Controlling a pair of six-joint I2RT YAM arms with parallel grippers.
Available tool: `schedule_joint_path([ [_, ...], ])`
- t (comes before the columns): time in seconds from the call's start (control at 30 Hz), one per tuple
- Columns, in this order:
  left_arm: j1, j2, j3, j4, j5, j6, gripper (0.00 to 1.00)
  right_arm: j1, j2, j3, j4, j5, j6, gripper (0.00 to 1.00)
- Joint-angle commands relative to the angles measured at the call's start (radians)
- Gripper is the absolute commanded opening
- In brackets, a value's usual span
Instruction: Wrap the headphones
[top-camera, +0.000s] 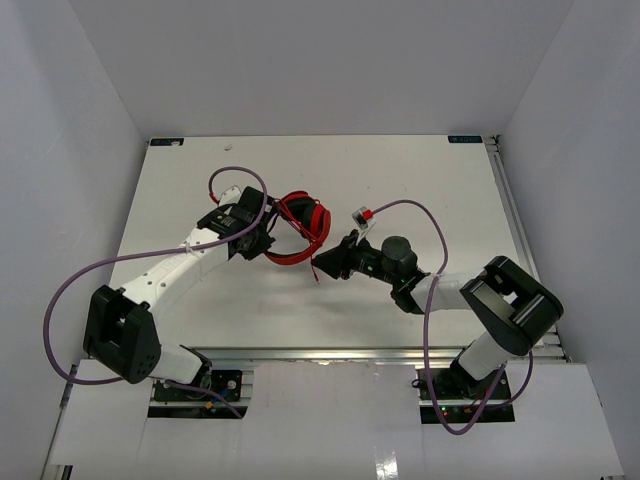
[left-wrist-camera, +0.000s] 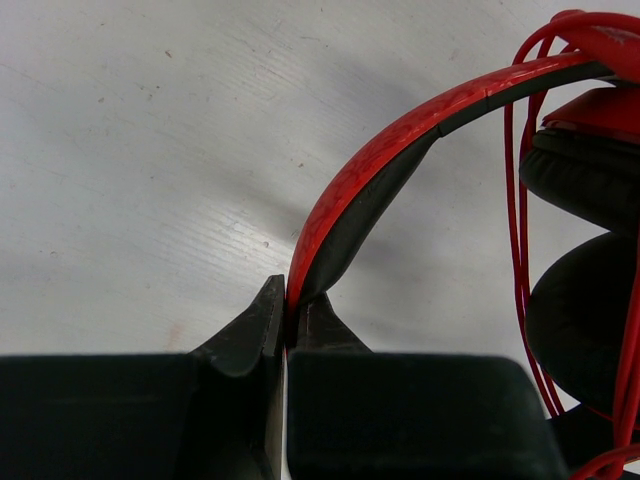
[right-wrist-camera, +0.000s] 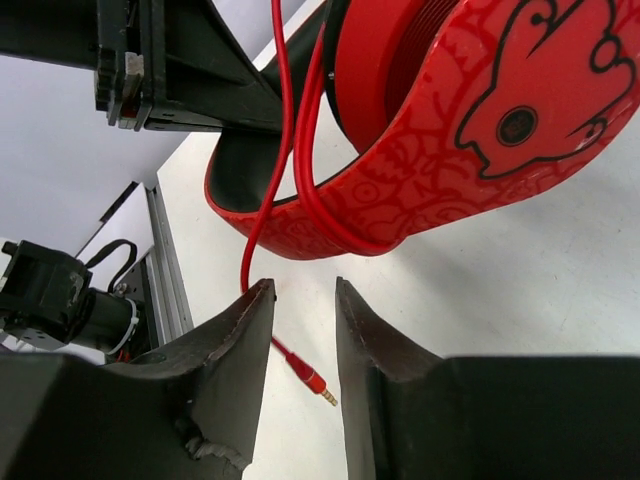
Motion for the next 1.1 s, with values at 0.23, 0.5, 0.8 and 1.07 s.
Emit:
schedule_joint_path([
  [0.23,0.001,-0.055,0.011,0.057,0.000,0.002,0.00,-0.002,-0.019,-0.103,0.166,-0.022,-0.115,0.48],
  [0.5,0.001,-0.041,0.009,0.054,-0.004,0.006,0.00,-0.002,-0.053,-0.128,0.196,-0.058,-0.179,0.55],
  [0.8,0.001,-0.030,0.010,0.054,0.002,0.007,0.00,-0.002,-0.052,-0.052,0.129,-0.108,-0.247,0.60],
  [1.07,0.001,-0.017,0.008,0.056,0.010,0.006,0.00,0.001,0.027,0.023,0.100,-0.132,-0.249,0.59],
])
